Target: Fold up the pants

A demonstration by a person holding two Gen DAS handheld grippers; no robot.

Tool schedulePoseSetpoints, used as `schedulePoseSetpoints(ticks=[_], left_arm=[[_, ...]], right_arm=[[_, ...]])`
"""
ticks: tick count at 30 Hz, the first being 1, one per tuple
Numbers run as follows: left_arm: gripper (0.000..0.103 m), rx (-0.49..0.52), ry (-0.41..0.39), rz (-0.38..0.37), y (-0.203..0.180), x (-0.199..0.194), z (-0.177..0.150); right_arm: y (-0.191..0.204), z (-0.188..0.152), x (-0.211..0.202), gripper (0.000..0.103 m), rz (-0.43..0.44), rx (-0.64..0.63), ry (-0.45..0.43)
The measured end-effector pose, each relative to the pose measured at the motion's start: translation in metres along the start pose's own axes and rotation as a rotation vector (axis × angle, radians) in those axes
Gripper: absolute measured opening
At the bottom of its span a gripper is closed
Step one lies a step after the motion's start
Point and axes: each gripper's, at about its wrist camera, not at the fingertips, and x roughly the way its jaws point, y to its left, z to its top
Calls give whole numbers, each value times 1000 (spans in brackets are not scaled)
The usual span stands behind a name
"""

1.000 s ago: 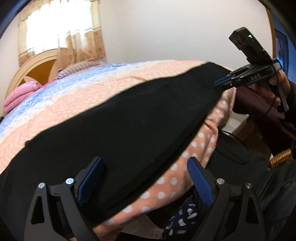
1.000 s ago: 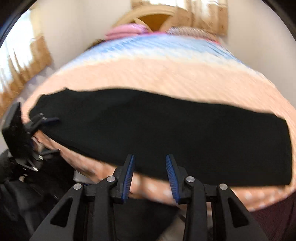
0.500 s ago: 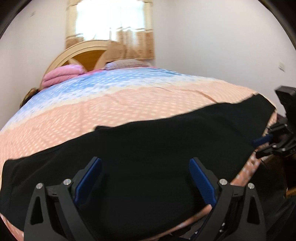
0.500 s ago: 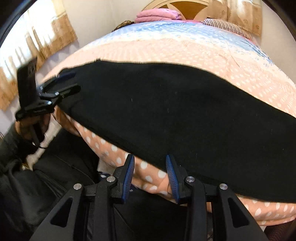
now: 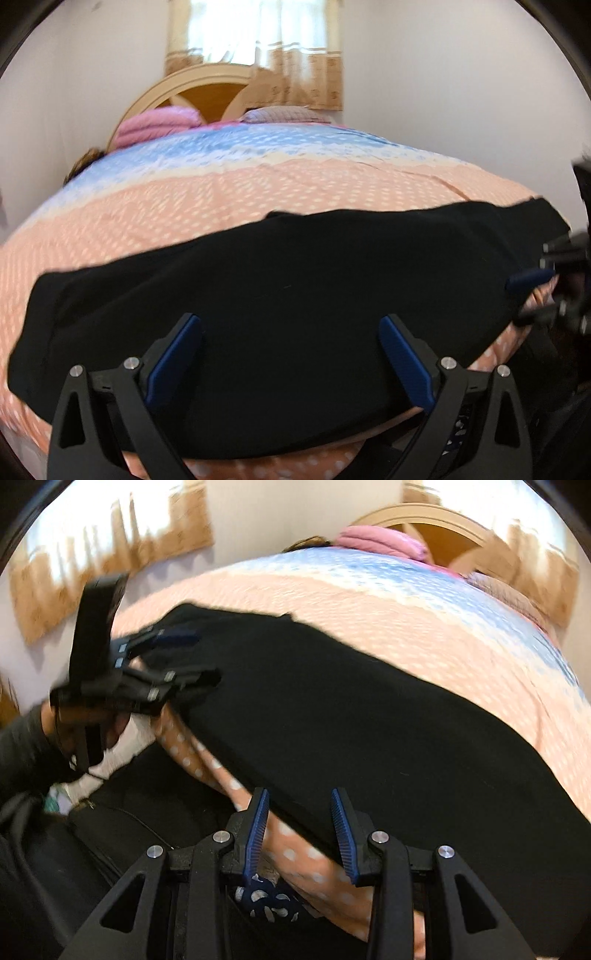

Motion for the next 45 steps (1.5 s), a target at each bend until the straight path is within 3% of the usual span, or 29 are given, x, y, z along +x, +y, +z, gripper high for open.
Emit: schedulePoseSetpoints(ticks=[4,5,6,11,13,14,18,22,27,31,33,34,41,45], left_arm=[[99,-29,12,-11,6,3,0],[99,-26,9,-10,5,3,1],[99,-27,3,-9,4,3,2],[99,-40,-50,13,8,-5,7],[99,-52,-35,-6,11,-1,5],[99,-56,-21,-16,12,2,3],[103,-30,47,-22,5,15,-6],[103,-15,48,-21,0,13,-10],[103,14,49,-42,1,10,-13],[103,23,48,-56,3,7,-16],[103,26,45,-55,3,6,-16],[103,28,42,-56,2,5,-17],[103,29,38,-51,5,3,-18],[103,25,34,-45,2,2,-19]], right_arm=[[17,-5,16,36,-33,-67,46],[18,-6,15,27,-39,-70,52],[16,-5,14,25,-41,-63,62],[0,15,0,26,64,-54,57],[-11,30,-10,33,101,-21,12],[-18,43,-12,38,132,9,-10],[-45,98,5,39,199,167,-42],[-70,144,58,39,242,338,-5],[-87,168,132,39,397,583,101],[-80,167,160,38,471,650,144],[-76,171,159,24,473,630,153],[-71,173,162,7,471,621,160],[-43,193,118,2,355,467,-19],[-45,190,134,1,199,404,2]])
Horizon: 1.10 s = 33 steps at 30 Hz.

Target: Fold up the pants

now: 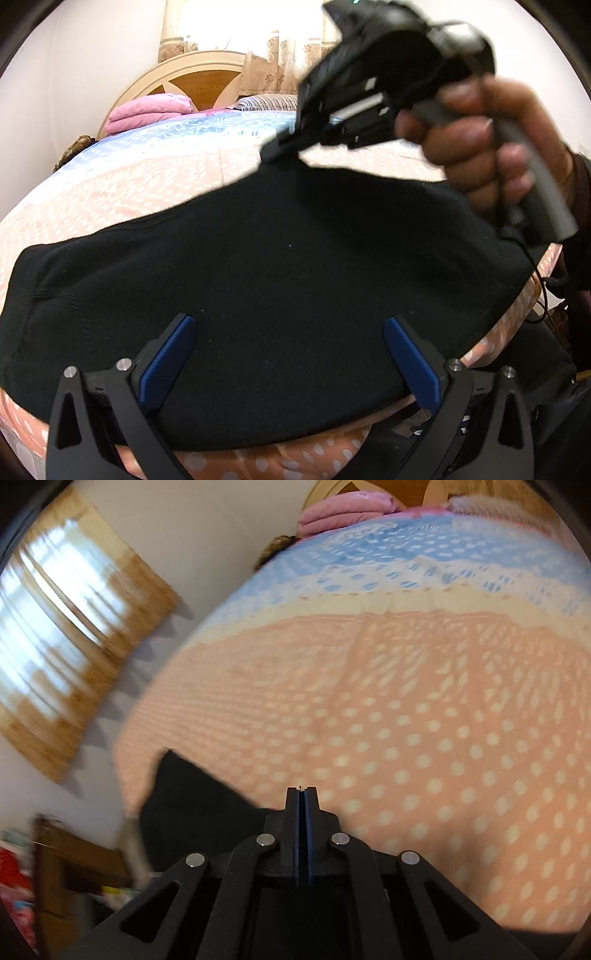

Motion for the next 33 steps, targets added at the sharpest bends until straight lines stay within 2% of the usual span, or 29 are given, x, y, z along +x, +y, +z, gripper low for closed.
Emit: schedulePoseSetpoints(ticks=[4,7,9,10,11,13,14,18,22,23,26,33], left_arm=[[103,1,3,0,-1,0,1],[103,2,7,4,-1,-1,3],[103,-4,9,6,-2,-1,4],[103,-5,8,8,-2,0,6],[103,-5,6,11,-2,0,5],[103,-8,5,13,-3,0,5],[103,-8,6,13,-3,1,4],[103,-11,12,13,-4,1,5],[103,-12,18,14,-3,4,7],[103,-12,21,14,-3,5,7],[103,-11,23,18,-3,6,8],[103,-7,28,23,-6,7,8]], right_arm=[[-20,-10,13,2,10,23,27],[-18,-19,-9,3,26,-9,-26],[-16,-27,-28,5,1,-43,-54],[-13,-32,-39,14,-18,-73,-73],[-10,-40,-53,31,-31,-108,-93],[-6,-54,-69,45,-7,-132,-99],[-3,-66,-76,45,18,-151,-84],[9,-110,-82,45,25,-247,-9],[4,-153,-75,45,43,-250,78],[2,-161,-74,46,38,-255,74],[-1,-171,-77,46,26,-269,54],[-1,-173,-79,46,23,-263,94]])
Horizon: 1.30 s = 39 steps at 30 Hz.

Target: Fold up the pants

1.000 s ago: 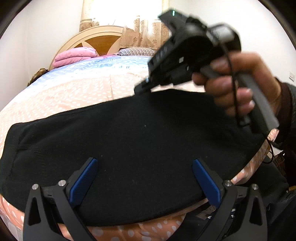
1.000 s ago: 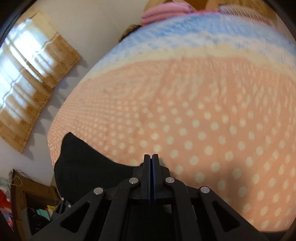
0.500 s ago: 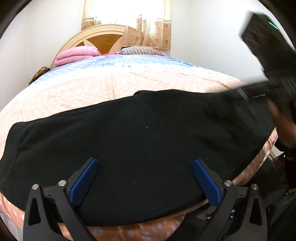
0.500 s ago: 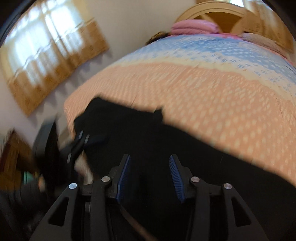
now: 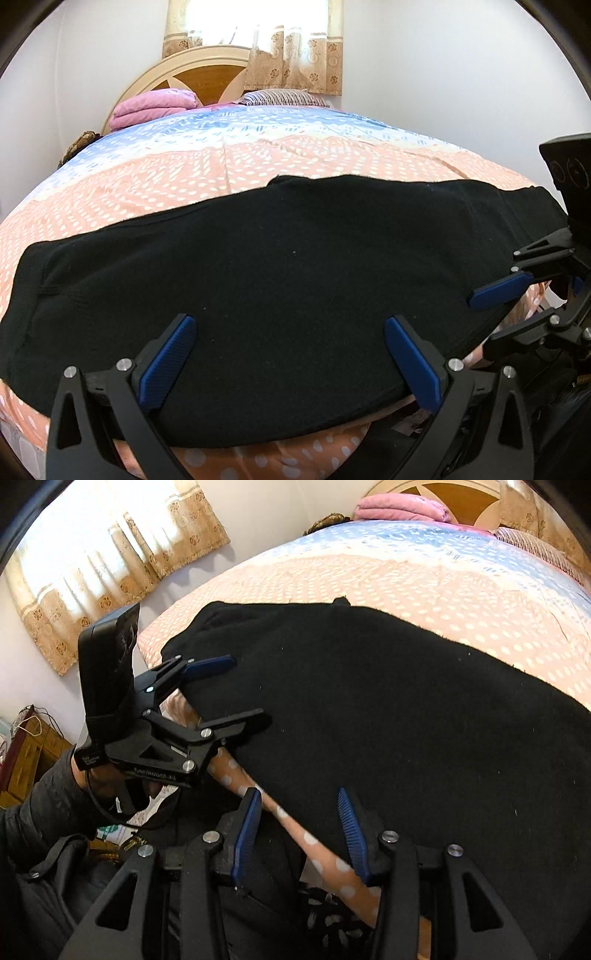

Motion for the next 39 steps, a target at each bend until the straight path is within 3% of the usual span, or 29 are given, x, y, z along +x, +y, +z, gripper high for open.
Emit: schedulePoseSetpoints(ticks=[5,9,12,15,18,22,27,30,35,39], left_arm=[[103,-3,13,10,1,0,3],[103,3,30,47,-4,-2,8],[103,9,-6,57,-10,-11,18],[103,6,-39,47,-14,-15,25],[103,19,-11,33,-20,-7,23],[103,32,42,28,-23,8,8],[103,19,37,36,-21,4,13],[103,39,23,40,-36,-2,15],[103,71,1,38,-49,2,27],[103,42,1,43,-49,10,32]], right_arm=[[-1,-12,-12,46,-3,12,10],[-10,-25,-35,46,-46,25,-34],[-27,-37,-57,46,-92,59,-85],[-46,-44,-77,46,-124,112,-135],[-74,-53,-96,46,-189,198,-172],[-105,-69,-94,46,-257,312,-124],[-110,-77,-103,46,-207,292,-168],[-113,-77,-131,46,-246,268,-226],[-170,-102,-229,46,-414,438,-427],[-234,-142,-304,46,-647,648,-528]])
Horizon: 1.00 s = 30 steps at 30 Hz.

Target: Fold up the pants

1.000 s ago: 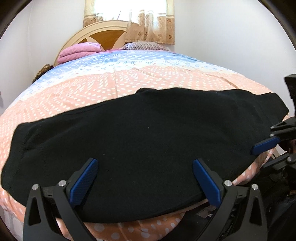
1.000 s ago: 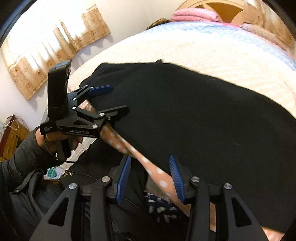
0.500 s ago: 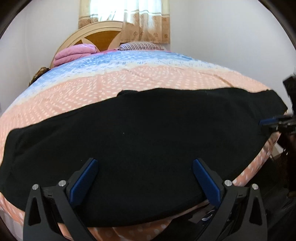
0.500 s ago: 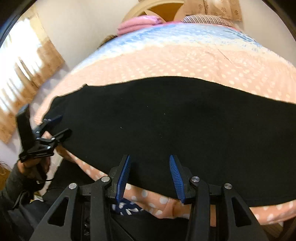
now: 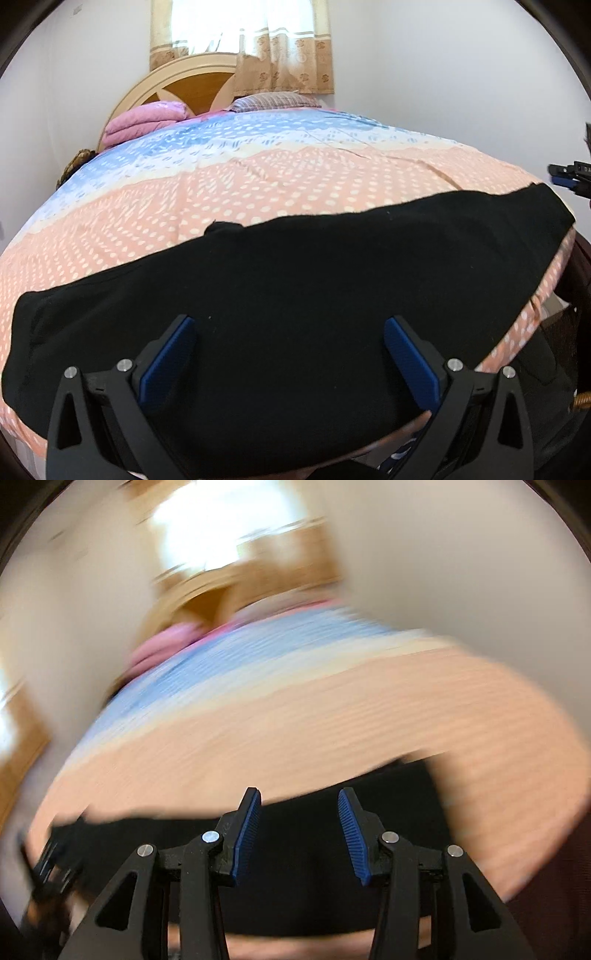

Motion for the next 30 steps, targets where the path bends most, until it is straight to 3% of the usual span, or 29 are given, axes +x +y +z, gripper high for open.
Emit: schedulePoseSetpoints(ticks=[3,7,8,11,16,22,23,26,30], left_arm=[[103,-8,7,7,-3,4,1],[103,1,16,17,-7,6,2],[103,1,18,21,-8,7,2],[103,-3,19,31,-8,8,4],[103,-2,31,54,-9,15,4],[103,-16,9,74,-12,14,0],[103,-18,6,75,-12,13,-1],[103,-23,2,72,-12,10,-4],[103,-19,-2,83,-12,7,-4]], right_arm=[[-57,19,8,46,-72,110,15],[-95,23,39,45,76,244,128],[-100,23,46,33,97,247,147],[-95,20,52,15,115,220,152],[-69,27,49,9,118,177,80],[-74,29,76,9,39,147,116],[-80,27,75,20,59,168,100],[-93,25,60,35,74,215,72],[-112,12,35,38,68,248,75]])
